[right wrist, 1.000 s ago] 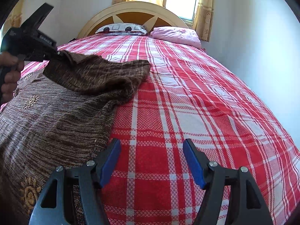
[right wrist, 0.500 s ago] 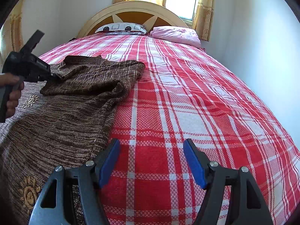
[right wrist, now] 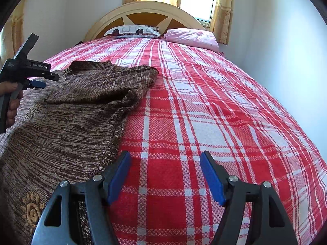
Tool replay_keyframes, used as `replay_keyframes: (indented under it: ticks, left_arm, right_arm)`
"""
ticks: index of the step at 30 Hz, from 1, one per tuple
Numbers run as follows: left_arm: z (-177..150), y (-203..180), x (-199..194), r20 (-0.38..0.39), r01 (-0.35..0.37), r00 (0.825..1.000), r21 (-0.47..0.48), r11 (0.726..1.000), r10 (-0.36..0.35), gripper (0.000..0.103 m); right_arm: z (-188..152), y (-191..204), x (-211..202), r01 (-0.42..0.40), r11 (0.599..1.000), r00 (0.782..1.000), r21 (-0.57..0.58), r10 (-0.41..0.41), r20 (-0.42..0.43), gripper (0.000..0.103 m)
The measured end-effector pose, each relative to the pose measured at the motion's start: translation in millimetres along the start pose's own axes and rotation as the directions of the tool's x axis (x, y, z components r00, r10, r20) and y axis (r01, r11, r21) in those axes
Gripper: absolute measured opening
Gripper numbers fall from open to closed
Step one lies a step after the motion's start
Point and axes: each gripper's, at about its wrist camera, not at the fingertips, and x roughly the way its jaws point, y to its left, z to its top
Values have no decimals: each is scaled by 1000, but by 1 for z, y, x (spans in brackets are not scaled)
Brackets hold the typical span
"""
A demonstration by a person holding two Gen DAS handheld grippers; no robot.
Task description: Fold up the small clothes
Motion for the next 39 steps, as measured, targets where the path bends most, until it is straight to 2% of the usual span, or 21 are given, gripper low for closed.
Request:
replay_keyframes:
  ticks: [3,6,9,11,13,14,15,16,18,20,24,29,32,35,39]
  left_arm:
    - [-12,-27,-3,4,-15,1000,130,991,14,68]
    - [-19,-36,1,11,-33,999,204,978,31,71]
    - [-17,-30,16,-17,-52,998,202,978,56,72]
    - [-17,-23,18,-30,-23,999,160,987,28,75]
    - [-19,-25,18,-28,-15,999,172,985,20,78]
    - [-20,-26,18,-25,-24,999,189,982,29,79]
    - [-22,-27,18,-19,-29,999,203,979,34,79]
    - [-23,-28,18,-13,-32,999,211,977,35,79]
    - [-25,-26,17,-2,-47,999,212,976,48,81]
    - [-28,-24,17,15,-93,996,204,975,92,91]
    - [-25,-20,21,5,-118,993,179,977,119,98]
    - [-31,-19,16,-4,-93,995,184,978,96,103]
    - [-34,-17,14,1,-90,996,178,980,91,103]
    - [-36,-21,15,2,-107,994,190,976,108,103]
    - [-37,-21,15,2,-103,994,187,977,105,103]
  right_arm:
    - [3,-8,-9,-7,999,1000,32,6,29,71]
    - [23,-9,-14,6,1000,999,28,-7,35,71]
    - [51,3,-7,-8,1000,999,8,8,51,71]
    - [64,14,10,-42,999,999,-5,42,17,71]
    - [73,28,36,-95,995,995,-6,94,-39,71]
    - [76,34,52,-106,994,991,-13,105,-78,65]
    - [76,38,63,-75,997,992,-27,71,-101,43]
    - [75,37,71,-29,999,993,-35,25,-114,37]
    - [71,20,80,-31,998,991,48,37,-130,39]
    - [66,4,82,-43,993,988,107,59,-144,45]
    - [62,9,80,-12,998,988,63,21,-151,46]
    - [68,10,69,3,998,989,59,5,-146,46]
    - [77,17,43,37,998,998,57,-33,-61,49]
    - [96,33,27,-4,1000,999,20,3,35,50]
    - [119,54,49,-111,994,994,6,111,20,50]
